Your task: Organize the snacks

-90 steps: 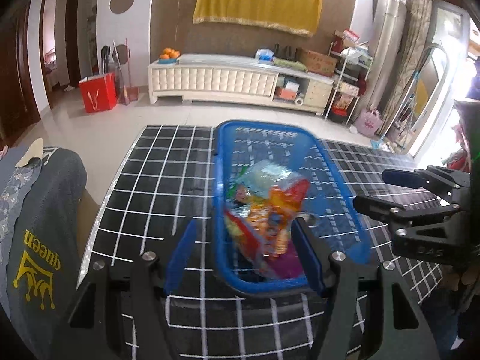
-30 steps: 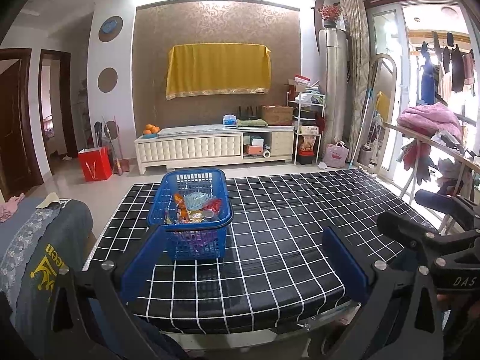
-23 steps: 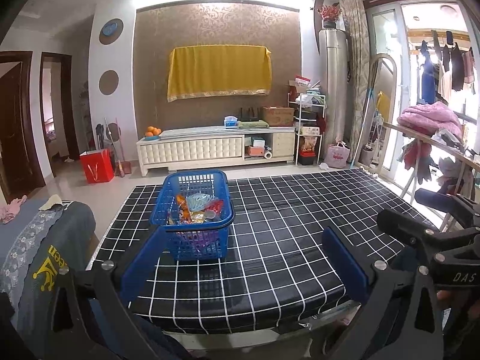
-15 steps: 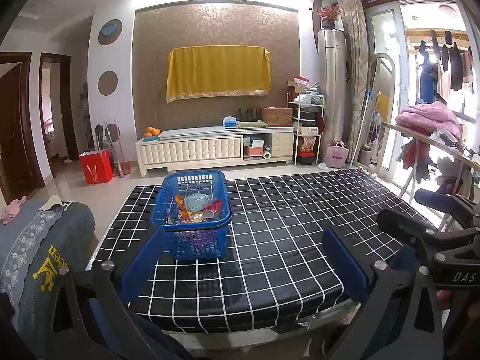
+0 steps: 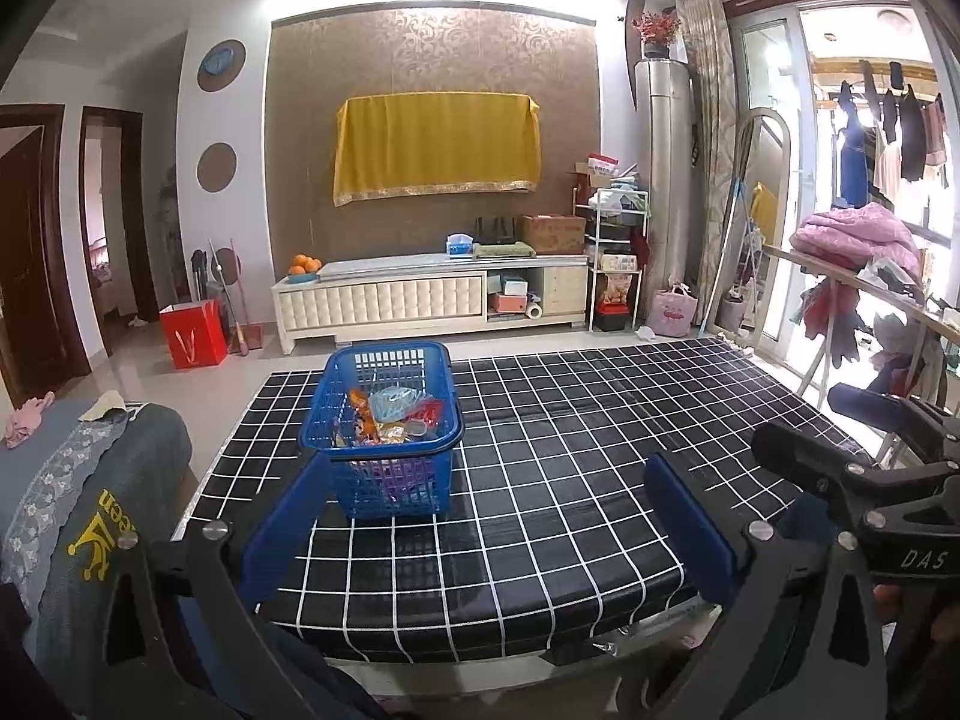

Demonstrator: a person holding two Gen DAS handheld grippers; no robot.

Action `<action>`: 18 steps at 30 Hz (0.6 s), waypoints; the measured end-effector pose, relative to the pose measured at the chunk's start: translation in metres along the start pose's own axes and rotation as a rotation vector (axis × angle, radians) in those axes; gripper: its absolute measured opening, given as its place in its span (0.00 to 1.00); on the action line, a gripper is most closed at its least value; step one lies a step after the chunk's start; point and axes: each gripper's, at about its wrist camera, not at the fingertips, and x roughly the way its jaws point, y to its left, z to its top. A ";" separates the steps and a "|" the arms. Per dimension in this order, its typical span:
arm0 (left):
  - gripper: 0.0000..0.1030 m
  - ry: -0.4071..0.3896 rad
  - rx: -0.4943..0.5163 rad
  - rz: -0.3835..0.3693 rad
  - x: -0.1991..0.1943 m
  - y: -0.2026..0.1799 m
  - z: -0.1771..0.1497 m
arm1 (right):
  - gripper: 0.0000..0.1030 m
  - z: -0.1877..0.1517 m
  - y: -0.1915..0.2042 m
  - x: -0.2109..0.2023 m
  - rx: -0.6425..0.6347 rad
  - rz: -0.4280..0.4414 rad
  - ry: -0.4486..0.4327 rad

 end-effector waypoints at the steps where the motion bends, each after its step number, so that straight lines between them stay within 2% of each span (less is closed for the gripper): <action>1: 1.00 -0.001 -0.001 -0.002 -0.001 0.000 0.000 | 1.00 0.000 0.000 0.000 0.000 0.000 0.000; 18: 1.00 0.005 -0.025 -0.036 -0.005 0.003 -0.001 | 1.00 -0.001 0.003 -0.003 -0.009 -0.019 -0.007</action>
